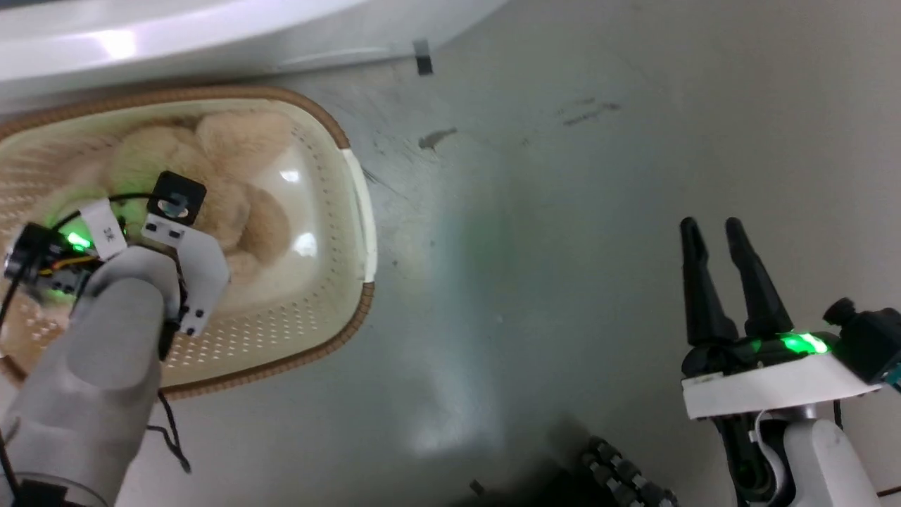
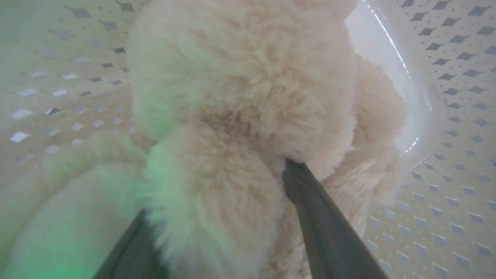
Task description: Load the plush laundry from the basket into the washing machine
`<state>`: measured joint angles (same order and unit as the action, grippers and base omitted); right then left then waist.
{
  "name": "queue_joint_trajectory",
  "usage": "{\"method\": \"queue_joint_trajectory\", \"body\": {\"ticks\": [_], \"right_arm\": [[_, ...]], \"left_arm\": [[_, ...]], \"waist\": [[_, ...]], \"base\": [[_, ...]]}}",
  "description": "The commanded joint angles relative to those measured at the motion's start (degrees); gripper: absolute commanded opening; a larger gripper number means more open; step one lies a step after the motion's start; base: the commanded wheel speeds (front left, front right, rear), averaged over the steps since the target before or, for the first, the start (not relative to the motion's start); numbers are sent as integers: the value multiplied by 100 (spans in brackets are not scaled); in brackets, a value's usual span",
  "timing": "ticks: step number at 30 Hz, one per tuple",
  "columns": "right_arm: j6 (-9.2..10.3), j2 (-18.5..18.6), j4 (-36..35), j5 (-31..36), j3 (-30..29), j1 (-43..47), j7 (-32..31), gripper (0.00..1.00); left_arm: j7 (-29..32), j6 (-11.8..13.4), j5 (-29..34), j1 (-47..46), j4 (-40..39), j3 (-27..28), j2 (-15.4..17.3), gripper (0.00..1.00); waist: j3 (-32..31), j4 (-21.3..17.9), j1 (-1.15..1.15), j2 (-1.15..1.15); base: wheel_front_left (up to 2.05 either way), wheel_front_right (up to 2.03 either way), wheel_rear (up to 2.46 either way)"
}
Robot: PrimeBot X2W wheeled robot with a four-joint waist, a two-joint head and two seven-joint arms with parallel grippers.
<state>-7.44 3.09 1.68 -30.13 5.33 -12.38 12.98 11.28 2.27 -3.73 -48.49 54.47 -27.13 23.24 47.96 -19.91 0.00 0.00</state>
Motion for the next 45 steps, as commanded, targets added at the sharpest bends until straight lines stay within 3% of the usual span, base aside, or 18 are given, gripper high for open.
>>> {"method": "queue_joint_trajectory", "body": {"ticks": [1, 13, 14, 15, 18, 26, 38, 45], "right_arm": [[-4, -9, 7, -128, -1, -169, 50, 100], [-5, -16, -130, -592, 254, -375, 194, 100], [-5, -17, -129, -614, 256, -385, 202, 100], [-5, -17, -126, -616, 253, -384, 202, 100], [-5, -18, -96, -601, 252, -372, 202, 100], [-5, -4, -118, -449, 44, -301, 202, 100], [-5, 213, -244, 22, -474, 296, 202, 100], [-5, 243, -309, 406, -678, 720, 202, 100]], "left_arm": [[-9, -115, -32, -150, 114, -115, 44, 100], [181, -378, -184, -690, 465, -572, 181, 100], [191, -381, -204, -720, 492, -587, 196, 58], [187, -394, -224, -713, 487, -588, 193, 0], [135, -412, -350, -651, 479, -532, 147, 0], [-614, -51, -560, -322, 359, -405, -60, 0], [-2270, 183, -1044, 479, 362, -212, -811, 0], [-2619, 222, -1268, 1328, -40, -54, -1055, 0]], "waist": [[183, -108, 0, 0], [933, -377, 0, 0], [968, -391, 0, 0], [968, -391, 0, 0], [914, -375, 0, 0], [361, -127, 0, 0], [-1322, 812, 0, 0], [-2327, 1305, 0, 0]], "base": [[0, 0, 0], [0, 0, 0], [0, 0, 0], [0, 0, 0], [0, 0, 0], [0, 0, 0], [0, 0, 0], [0, 0, 0]]}}
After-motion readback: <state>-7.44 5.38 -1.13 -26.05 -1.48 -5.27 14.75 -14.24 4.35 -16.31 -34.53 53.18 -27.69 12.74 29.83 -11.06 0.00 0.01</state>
